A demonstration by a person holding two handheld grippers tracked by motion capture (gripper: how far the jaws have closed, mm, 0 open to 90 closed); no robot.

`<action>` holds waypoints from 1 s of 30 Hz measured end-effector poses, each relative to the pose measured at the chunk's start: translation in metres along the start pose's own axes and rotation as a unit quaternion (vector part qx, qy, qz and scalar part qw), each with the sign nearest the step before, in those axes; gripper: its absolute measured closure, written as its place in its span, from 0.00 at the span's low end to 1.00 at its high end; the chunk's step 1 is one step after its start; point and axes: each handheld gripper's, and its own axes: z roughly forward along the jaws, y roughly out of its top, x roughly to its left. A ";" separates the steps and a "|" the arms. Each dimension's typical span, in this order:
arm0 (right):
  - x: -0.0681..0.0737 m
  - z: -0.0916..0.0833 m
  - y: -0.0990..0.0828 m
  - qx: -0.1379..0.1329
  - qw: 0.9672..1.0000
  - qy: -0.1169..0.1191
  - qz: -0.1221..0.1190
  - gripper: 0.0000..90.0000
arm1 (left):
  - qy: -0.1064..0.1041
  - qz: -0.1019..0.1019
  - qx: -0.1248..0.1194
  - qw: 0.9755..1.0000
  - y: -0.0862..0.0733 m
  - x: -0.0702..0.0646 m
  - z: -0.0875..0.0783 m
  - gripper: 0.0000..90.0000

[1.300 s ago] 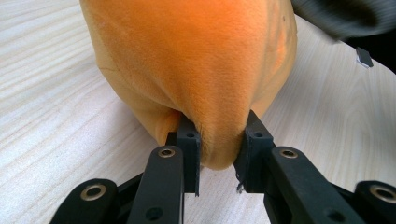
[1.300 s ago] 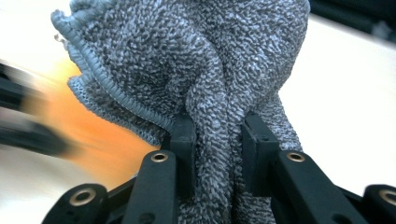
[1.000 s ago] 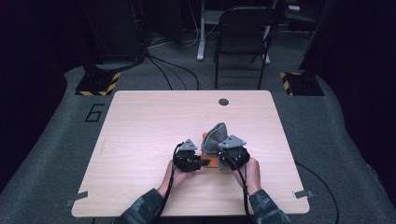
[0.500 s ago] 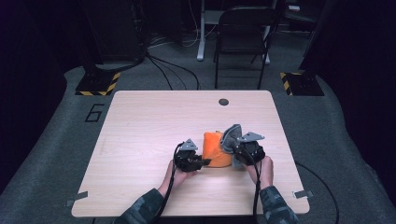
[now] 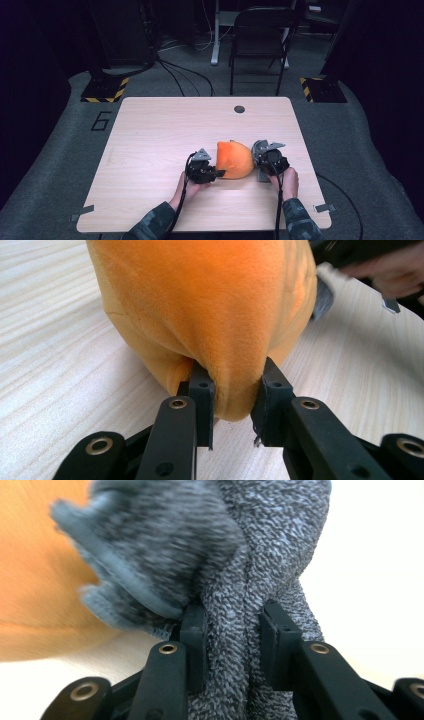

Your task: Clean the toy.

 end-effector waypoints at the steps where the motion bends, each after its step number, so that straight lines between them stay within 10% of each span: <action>1: 0.000 -0.010 0.004 -0.020 1.000 0.003 0.002 0.76 | 0.000 0.001 0.001 1.000 0.000 0.000 0.000 0.82; 4: 0.013 -0.043 0.019 -0.085 0.996 0.037 0.005 0.76 | 0.004 0.005 0.002 1.000 0.000 -0.002 0.001 0.82; 7: 0.050 -0.061 0.032 -0.124 0.989 0.067 -0.054 0.76 | 0.005 0.009 0.003 1.000 0.000 -0.002 0.000 0.82; 12: 0.090 -0.048 0.029 -0.102 0.986 0.046 -0.124 0.75 | 0.006 0.009 0.005 1.000 -0.001 -0.002 0.001 0.82; 30: 0.019 -0.011 0.008 -0.047 0.999 0.005 -0.005 0.75 | 0.001 0.008 -0.002 1.000 0.000 -0.003 0.002 0.82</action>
